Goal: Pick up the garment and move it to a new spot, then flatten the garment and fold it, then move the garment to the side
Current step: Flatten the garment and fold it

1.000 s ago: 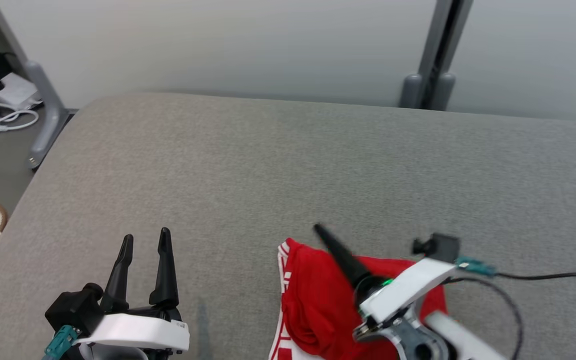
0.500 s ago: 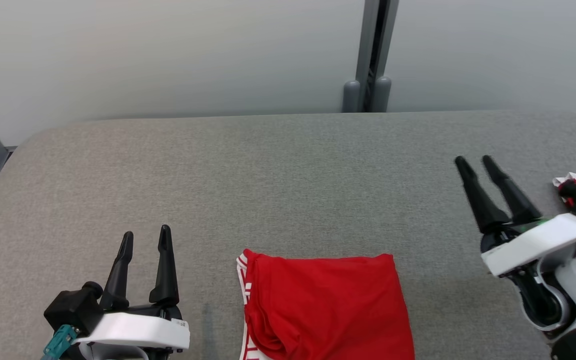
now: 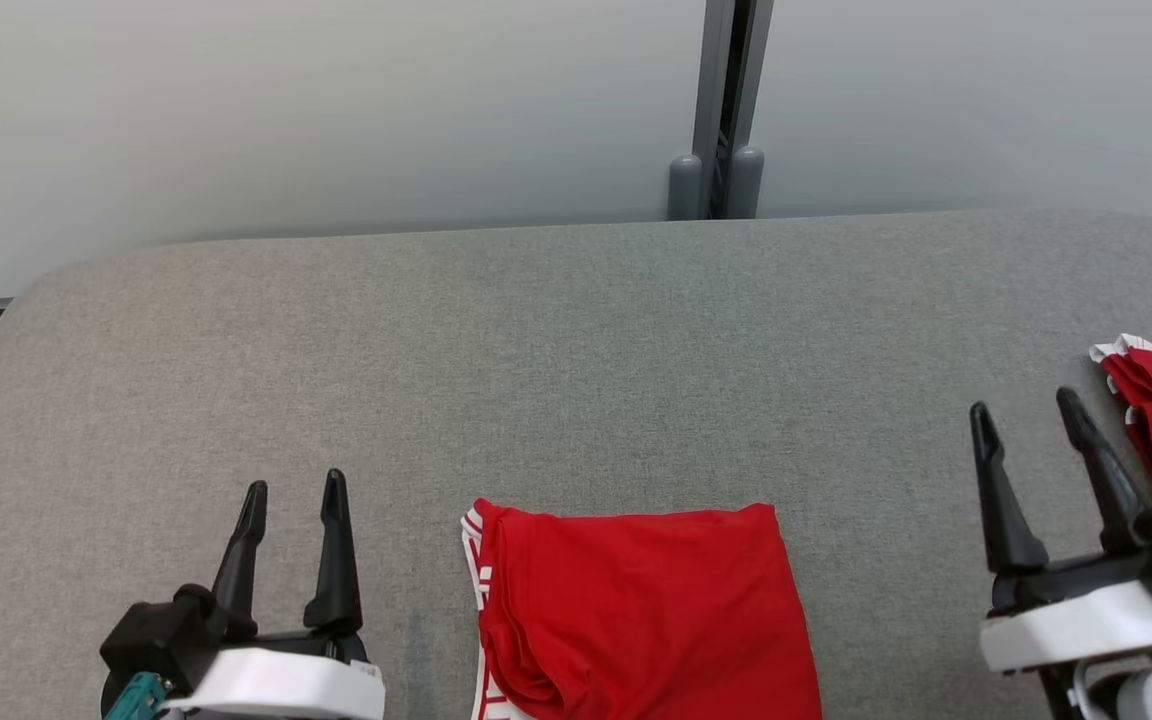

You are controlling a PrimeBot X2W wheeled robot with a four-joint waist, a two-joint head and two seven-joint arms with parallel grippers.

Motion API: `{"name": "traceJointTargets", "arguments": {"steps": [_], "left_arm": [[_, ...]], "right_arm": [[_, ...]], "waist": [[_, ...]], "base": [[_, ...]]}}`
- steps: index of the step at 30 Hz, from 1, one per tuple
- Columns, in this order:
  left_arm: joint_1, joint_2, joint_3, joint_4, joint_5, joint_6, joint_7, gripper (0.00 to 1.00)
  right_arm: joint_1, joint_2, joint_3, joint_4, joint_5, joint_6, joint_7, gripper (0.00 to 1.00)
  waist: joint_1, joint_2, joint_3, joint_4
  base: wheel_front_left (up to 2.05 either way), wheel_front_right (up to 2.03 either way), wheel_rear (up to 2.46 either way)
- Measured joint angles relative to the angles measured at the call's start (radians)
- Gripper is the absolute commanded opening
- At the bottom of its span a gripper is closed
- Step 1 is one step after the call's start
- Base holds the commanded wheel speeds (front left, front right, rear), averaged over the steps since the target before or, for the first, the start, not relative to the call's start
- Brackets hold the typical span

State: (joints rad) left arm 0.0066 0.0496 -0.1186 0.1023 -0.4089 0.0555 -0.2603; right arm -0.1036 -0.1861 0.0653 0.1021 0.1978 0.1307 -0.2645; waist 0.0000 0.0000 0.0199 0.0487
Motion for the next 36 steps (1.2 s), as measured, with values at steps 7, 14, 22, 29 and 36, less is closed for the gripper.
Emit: {"name": "traceJointTargets", "arguments": {"steps": [7, 14, 22, 29, 36], "left_arm": [[0.030, -0.001, -0.011, -0.013, 0.017, 0.009, 0.000, 1.00], [0.030, -0.001, -0.013, -0.016, 0.021, 0.008, 0.000, 1.00], [0.026, -0.001, -0.026, -0.014, 0.018, 0.003, 0.000, 1.00], [0.006, -0.001, -0.025, -0.016, -0.002, 0.004, 0.000, 1.00], [0.004, -0.001, -0.029, -0.012, -0.004, 0.004, 0.000, 1.00]], "right_arm": [[0.058, 0.078, -0.037, -0.026, -0.083, 0.000, 0.000, 1.00], [0.062, 0.086, -0.037, -0.026, -0.091, 0.000, 0.000, 1.00], [0.069, 0.061, 0.049, 0.002, -0.063, 0.000, 0.000, 0.00], [0.069, 0.034, 0.401, 0.067, 0.021, 0.000, 0.000, 0.00], [0.010, 0.026, 0.599, 0.290, 0.107, 0.000, 0.008, 0.00]], "waist": [[0.0000, 0.0000, -0.001, 0.007], [0.0000, 0.0000, -0.006, 0.014], [0.0000, 0.0000, 0.003, 0.038], [0.0000, 0.0000, 0.026, 0.090], [0.0000, 0.0000, 0.042, 0.163]], "base": [[0.00, 0.00, 0.00], [0.00, 0.00, 0.00], [0.00, 0.00, 0.00], [0.00, 0.00, 0.00], [0.00, 0.00, 0.00]]}}
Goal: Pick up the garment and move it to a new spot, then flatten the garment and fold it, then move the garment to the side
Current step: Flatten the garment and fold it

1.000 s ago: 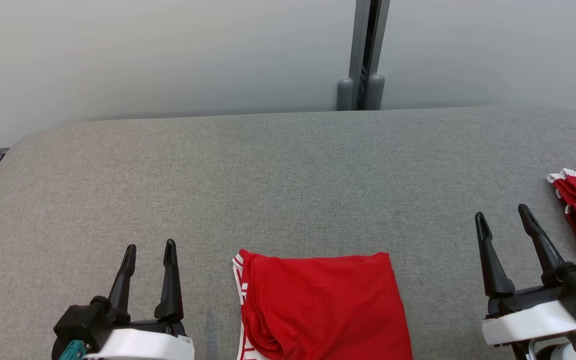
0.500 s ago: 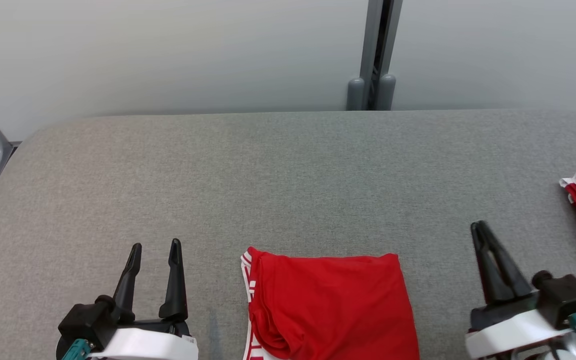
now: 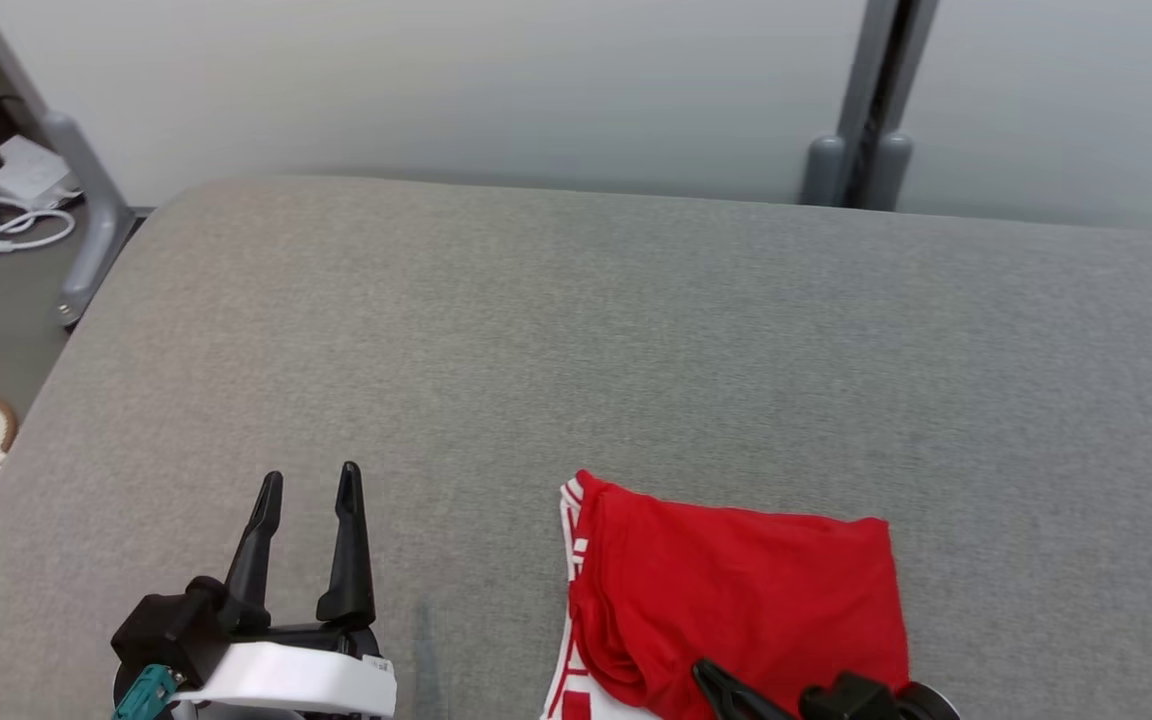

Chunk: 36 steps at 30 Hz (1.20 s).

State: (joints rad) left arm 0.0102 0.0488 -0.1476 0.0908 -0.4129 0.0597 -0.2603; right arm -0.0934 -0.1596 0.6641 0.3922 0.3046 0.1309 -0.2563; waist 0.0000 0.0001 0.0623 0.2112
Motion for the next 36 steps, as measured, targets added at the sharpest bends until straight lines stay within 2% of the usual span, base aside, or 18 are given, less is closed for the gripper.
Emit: {"name": "traceJointTargets", "arguments": {"steps": [11, 18, 21, 26, 29, 36], "left_arm": [[-0.004, 0.000, -0.003, 0.000, -0.009, 0.002, 0.000, 1.00], [-0.008, 0.000, -0.001, 0.001, -0.010, 0.003, 0.000, 1.00], [-0.007, 0.000, 0.002, 0.000, -0.012, 0.007, 0.000, 1.00], [-0.008, 0.001, -0.002, -0.005, -0.021, 0.012, 0.000, 1.00], [-0.013, 0.000, -0.018, -0.004, -0.023, 0.012, 0.000, 1.00], [-0.020, 0.000, -0.023, 0.002, -0.025, 0.012, 0.000, 1.00]], "right_arm": [[-0.131, -0.002, 0.183, 0.191, 0.100, 0.000, 0.010, 0.00], [-0.179, 0.003, 0.313, 0.204, 0.197, 0.000, 0.008, 0.00], [-0.192, -0.014, 0.309, 0.192, 0.218, 0.000, 0.000, 0.00], [-0.211, -0.035, 0.192, 0.170, 0.217, 0.000, -0.005, 0.00], [-0.212, -0.025, 0.161, 0.183, 0.177, 0.000, -0.006, 0.00], [-0.224, 0.032, 0.261, 0.233, 0.215, 0.000, -0.008, 0.00]], "waist": [[0.0000, 0.0000, 0.023, 0.089], [0.0000, 0.0000, 0.016, 0.103], [0.0000, 0.0000, 0.013, 0.097], [0.0000, 0.0000, 0.018, 0.090], [0.0000, 0.0000, 0.025, 0.094], [0.0000, 0.0000, 0.034, 0.111]], "base": [[0.00, 0.00, 0.00], [0.00, 0.00, 0.00], [0.00, 0.00, 0.00], [0.00, 0.00, 0.00], [0.00, 0.00, 0.00], [0.00, 0.00, 0.00]]}}
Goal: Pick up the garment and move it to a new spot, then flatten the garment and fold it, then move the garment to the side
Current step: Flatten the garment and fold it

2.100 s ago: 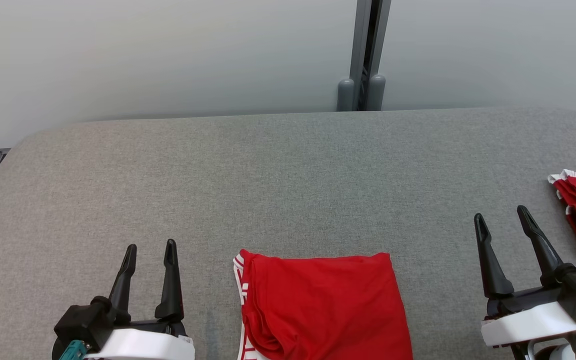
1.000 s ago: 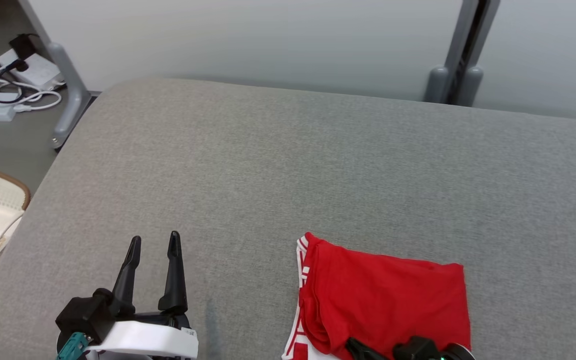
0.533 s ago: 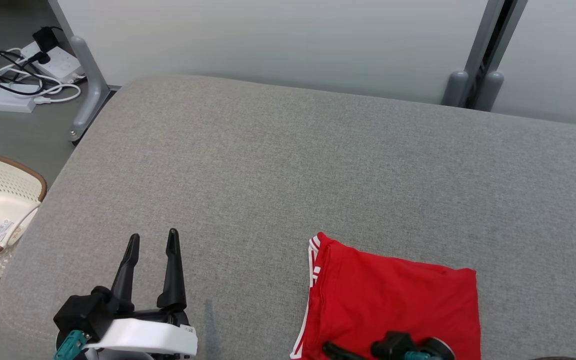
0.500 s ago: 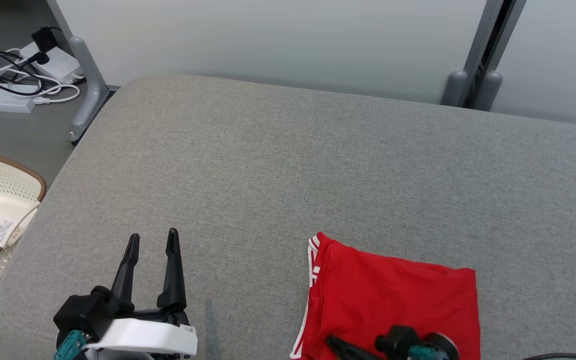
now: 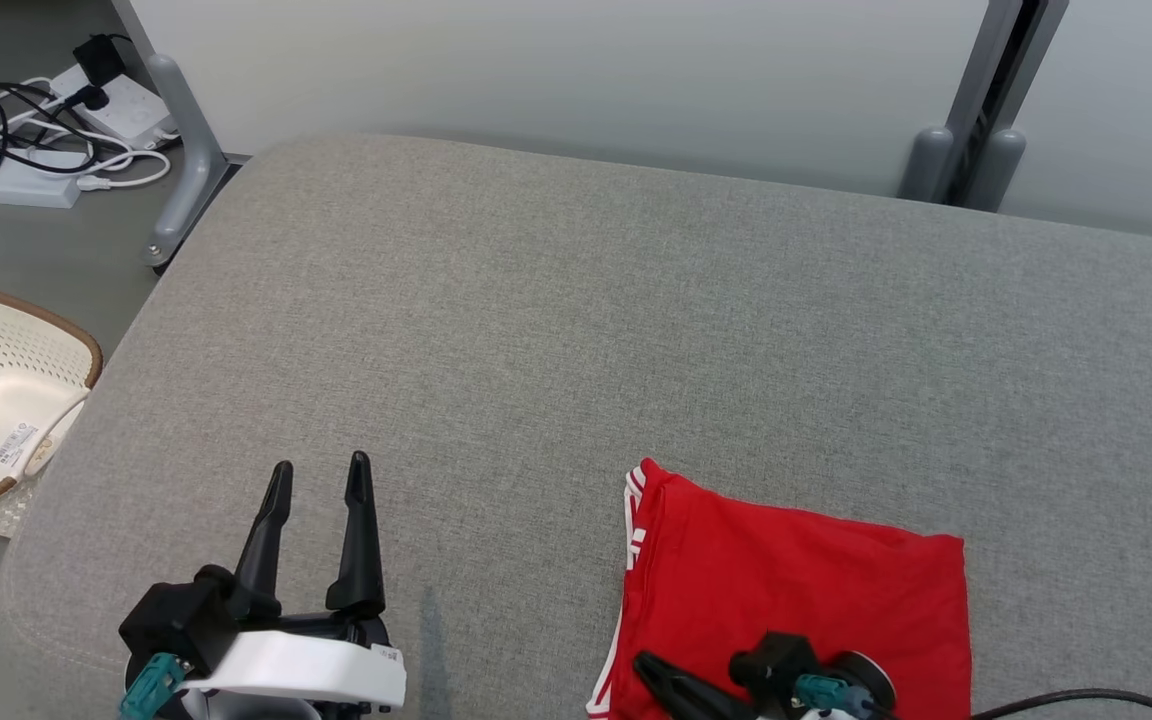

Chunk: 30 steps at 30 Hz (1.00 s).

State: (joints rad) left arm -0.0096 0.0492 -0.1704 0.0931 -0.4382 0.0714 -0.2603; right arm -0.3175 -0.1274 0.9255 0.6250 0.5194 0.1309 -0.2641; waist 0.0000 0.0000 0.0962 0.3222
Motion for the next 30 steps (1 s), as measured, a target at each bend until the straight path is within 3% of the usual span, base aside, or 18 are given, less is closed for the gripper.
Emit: {"name": "traceJointTargets", "arguments": {"steps": [5, 10, 15, 21, 25, 30], "left_arm": [[0.000, 0.000, 0.014, 0.003, 0.001, 0.000, 0.000, 1.00], [0.002, 0.000, 0.023, 0.002, 0.002, 0.000, 0.000, 1.00], [0.006, 0.000, 0.030, -0.014, 0.005, -0.003, 0.000, 1.00], [0.006, 0.000, 0.026, -0.024, 0.007, -0.005, 0.000, 1.00], [0.006, 0.000, 0.028, -0.025, 0.009, -0.006, 0.000, 1.00], [0.007, 0.000, 0.037, -0.027, 0.016, -0.009, 0.000, 1.00]], "right_arm": [[-0.012, -0.001, 0.061, -0.008, 0.062, 0.000, 0.000, 0.00], [-0.023, -0.026, 0.003, -0.077, 0.102, 0.000, 0.000, 0.00], [-0.027, -0.103, -0.206, -0.202, 0.072, 0.000, 0.000, 0.00], [0.021, -0.168, -0.499, -0.346, -0.112, 0.000, 0.000, 0.00], [0.074, -0.167, -0.659, -0.450, -0.236, 0.000, 0.000, 0.00], [0.151, -0.114, -0.780, -0.551, -0.337, 0.000, 0.000, 0.00]], "waist": [[0.0000, 0.0000, -0.007, -0.008], [0.0000, 0.0000, -0.017, -0.035], [0.0000, 0.0000, -0.030, -0.094], [0.0000, 0.0000, -0.051, -0.185], [0.0000, 0.0000, -0.068, -0.245], [0.0000, 0.0000, -0.084, -0.307]], "base": [[0.00, 0.00, 0.00], [0.00, 0.00, 0.00], [0.00, 0.00, 0.00], [0.00, 0.00, 0.00], [0.00, 0.00, 0.00], [0.00, 0.00, 0.00]]}}
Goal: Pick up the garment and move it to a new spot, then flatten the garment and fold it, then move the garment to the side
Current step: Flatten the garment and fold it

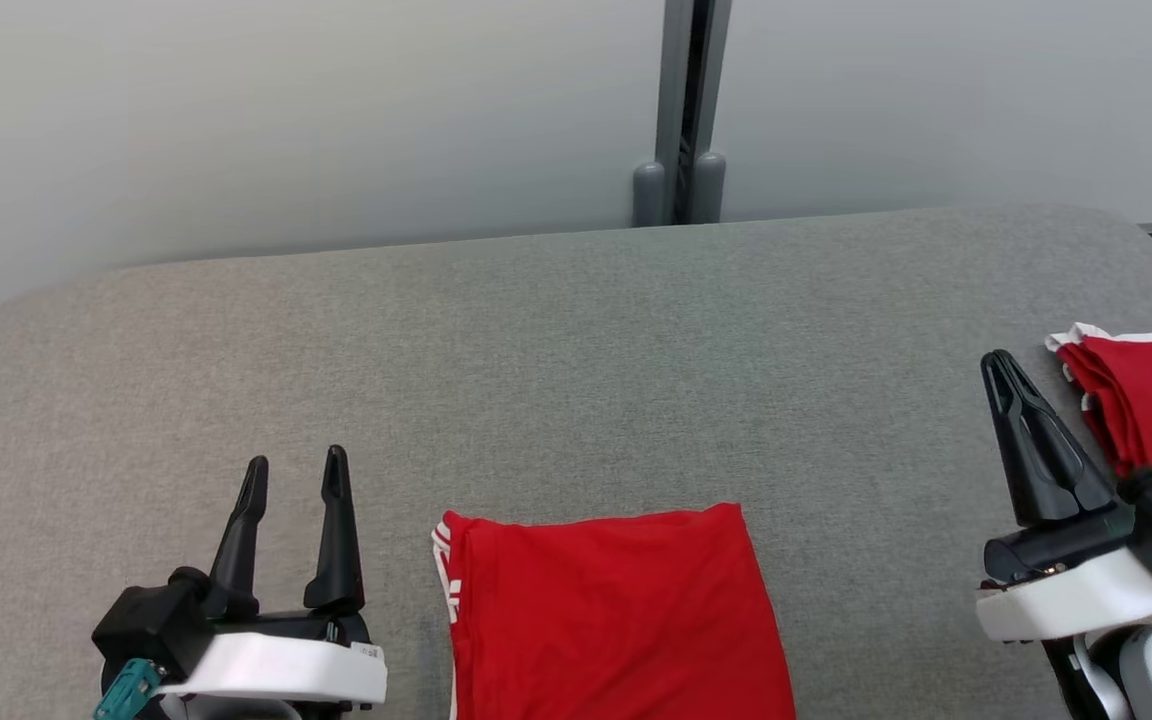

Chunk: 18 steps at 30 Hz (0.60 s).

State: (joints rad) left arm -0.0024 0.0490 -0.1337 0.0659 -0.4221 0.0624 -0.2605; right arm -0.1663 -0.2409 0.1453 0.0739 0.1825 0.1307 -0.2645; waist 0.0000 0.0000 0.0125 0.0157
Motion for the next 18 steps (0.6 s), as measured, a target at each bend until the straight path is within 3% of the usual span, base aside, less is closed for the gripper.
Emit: {"name": "traceJointTargets", "arguments": {"steps": [5, 6, 7, 18], "left_arm": [[0.021, -0.001, 0.013, -0.001, 0.009, -0.001, 0.000, 1.00], [0.022, 0.000, 0.015, 0.000, 0.009, -0.001, 0.000, 1.00], [0.025, 0.000, 0.017, 0.000, 0.011, -0.001, 0.000, 1.00], [0.039, 0.000, 0.009, 0.013, 0.025, -0.004, 0.000, 1.00]], "right_arm": [[0.070, 0.081, -0.091, -0.032, -0.056, 0.000, 0.000, 0.00], [0.078, 0.096, -0.106, -0.033, -0.060, 0.000, 0.000, 0.39], [0.083, 0.107, -0.119, -0.034, -0.063, 0.000, 0.000, 1.00], [0.105, 0.145, -0.148, -0.019, -0.069, 0.000, 0.000, 1.00]], "waist": [[0.0000, 0.0000, -0.011, -0.038], [0.0000, 0.0000, -0.011, -0.041], [0.0000, 0.0000, -0.012, -0.042], [0.0000, 0.0000, -0.011, -0.041]], "base": [[0.00, 0.00, 0.00], [0.00, 0.00, 0.00], [0.00, 0.00, 0.00], [0.00, 0.00, 0.00]]}}
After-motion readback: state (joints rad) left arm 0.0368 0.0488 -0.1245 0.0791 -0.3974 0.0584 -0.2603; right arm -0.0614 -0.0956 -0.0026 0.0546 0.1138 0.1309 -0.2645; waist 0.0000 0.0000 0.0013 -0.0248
